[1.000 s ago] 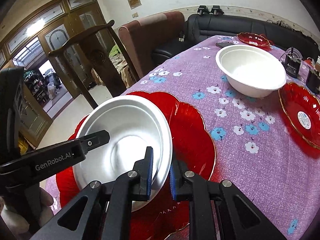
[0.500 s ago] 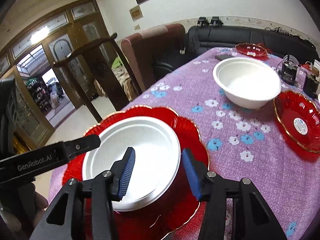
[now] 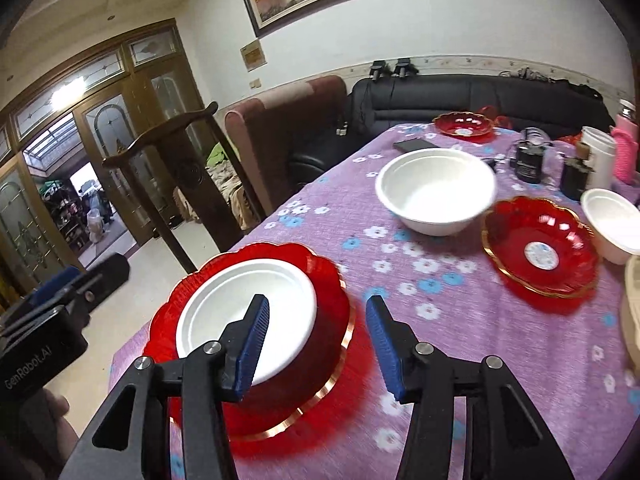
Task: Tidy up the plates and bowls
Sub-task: 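Open the right gripper and lift away from the bowl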
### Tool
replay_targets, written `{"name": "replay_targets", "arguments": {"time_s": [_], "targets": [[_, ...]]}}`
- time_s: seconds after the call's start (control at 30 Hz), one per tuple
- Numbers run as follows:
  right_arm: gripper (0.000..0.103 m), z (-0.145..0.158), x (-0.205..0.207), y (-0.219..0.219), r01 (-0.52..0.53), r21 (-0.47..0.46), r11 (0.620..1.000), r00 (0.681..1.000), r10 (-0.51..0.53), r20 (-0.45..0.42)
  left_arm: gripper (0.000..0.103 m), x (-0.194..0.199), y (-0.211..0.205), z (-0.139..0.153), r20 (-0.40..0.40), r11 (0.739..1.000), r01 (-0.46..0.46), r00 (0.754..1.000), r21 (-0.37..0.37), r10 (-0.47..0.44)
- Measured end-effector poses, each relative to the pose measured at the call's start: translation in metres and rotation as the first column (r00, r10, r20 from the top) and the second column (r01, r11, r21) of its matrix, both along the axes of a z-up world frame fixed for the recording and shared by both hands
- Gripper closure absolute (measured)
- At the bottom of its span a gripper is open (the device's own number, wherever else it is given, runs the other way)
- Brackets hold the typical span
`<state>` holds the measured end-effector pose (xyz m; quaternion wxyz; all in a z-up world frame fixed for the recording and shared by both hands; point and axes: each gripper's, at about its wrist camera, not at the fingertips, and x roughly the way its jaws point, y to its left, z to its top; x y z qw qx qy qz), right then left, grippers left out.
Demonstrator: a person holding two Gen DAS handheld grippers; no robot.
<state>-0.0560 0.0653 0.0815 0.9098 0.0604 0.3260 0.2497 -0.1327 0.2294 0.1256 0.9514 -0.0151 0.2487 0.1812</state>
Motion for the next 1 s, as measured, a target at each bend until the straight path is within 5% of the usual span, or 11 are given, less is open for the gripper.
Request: {"name": "replay_targets", "arguments": {"time_s": [0.6,1.0], "targets": [[0.042,0.009,-0.011,-0.090,0.164,0.001,0.986,0.986,-0.164,-0.002,0.009,-0.015,-0.053,0.012,-0.009,0.990,0.098,0.995,0.100,-0.098],[0.042,-0.010,0.021,-0.148,0.309,0.042,0.950,0.948,-0.304,-0.095,0.009,-0.001,-0.065,-0.001,-0.070,0.984,0.164,0.985,0.070,-0.159]]}}
